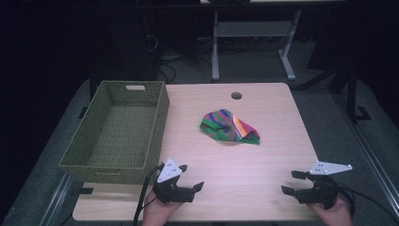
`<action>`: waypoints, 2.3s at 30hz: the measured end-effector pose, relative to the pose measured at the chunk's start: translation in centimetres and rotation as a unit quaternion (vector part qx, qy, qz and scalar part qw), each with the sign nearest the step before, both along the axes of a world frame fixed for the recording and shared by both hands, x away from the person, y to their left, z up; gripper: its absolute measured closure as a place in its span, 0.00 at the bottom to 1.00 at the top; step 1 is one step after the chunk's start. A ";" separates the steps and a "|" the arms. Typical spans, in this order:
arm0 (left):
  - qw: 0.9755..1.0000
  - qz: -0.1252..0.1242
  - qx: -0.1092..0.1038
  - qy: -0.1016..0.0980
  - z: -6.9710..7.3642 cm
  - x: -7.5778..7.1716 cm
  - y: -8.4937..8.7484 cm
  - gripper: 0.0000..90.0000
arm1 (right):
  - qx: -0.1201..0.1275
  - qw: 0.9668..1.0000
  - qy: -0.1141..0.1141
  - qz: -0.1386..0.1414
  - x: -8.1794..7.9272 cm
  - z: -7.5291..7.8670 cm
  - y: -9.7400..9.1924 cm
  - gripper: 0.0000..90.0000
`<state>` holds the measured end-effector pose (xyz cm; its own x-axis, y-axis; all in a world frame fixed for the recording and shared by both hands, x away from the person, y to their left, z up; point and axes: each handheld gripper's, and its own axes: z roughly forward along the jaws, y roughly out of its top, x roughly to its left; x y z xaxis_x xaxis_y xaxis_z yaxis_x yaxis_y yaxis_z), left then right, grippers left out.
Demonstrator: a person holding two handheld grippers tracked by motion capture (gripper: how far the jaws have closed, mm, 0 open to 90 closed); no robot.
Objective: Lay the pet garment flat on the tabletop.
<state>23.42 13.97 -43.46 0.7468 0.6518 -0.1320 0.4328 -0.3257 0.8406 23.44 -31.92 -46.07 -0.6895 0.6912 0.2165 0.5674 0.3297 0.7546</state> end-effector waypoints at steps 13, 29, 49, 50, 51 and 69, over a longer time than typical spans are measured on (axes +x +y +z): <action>1.000 -0.008 0.008 -0.003 -0.1 -0.1 -0.4 0.19 | 0.001 1.000 -0.006 0.026 0.0 0.7 1.0 0.19; 1.000 -0.005 -0.009 0.003 -0.1 0.1 0.2 0.18 | 0.005 0.998 -0.007 0.062 1.5 2.0 3.4 0.19; 1.000 -0.012 -0.006 0.002 -0.1 0.1 -0.1 0.18 | -0.020 0.995 -0.001 0.100 5.0 4.1 6.3 0.19; 1.000 -0.011 -0.008 0.003 -0.2 0.1 -0.1 0.18 | -0.022 0.994 -0.002 0.103 5.3 4.3 6.5 0.19; 1.000 -0.012 -0.008 0.004 -0.1 0.1 0.0 0.18 | -0.027 0.994 -0.003 0.105 5.6 4.5 6.7 0.19; 1.000 -0.017 -0.002 0.000 -0.1 0.0 -0.1 0.18 | -0.065 0.989 0.024 0.130 11.2 6.9 9.9 0.20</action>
<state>23.40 13.82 -43.57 0.7691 0.6248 -0.1343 0.4210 -0.3372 0.8421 34.63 -21.99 -39.21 -0.8392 0.5154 0.1737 0.4842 0.5624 0.6702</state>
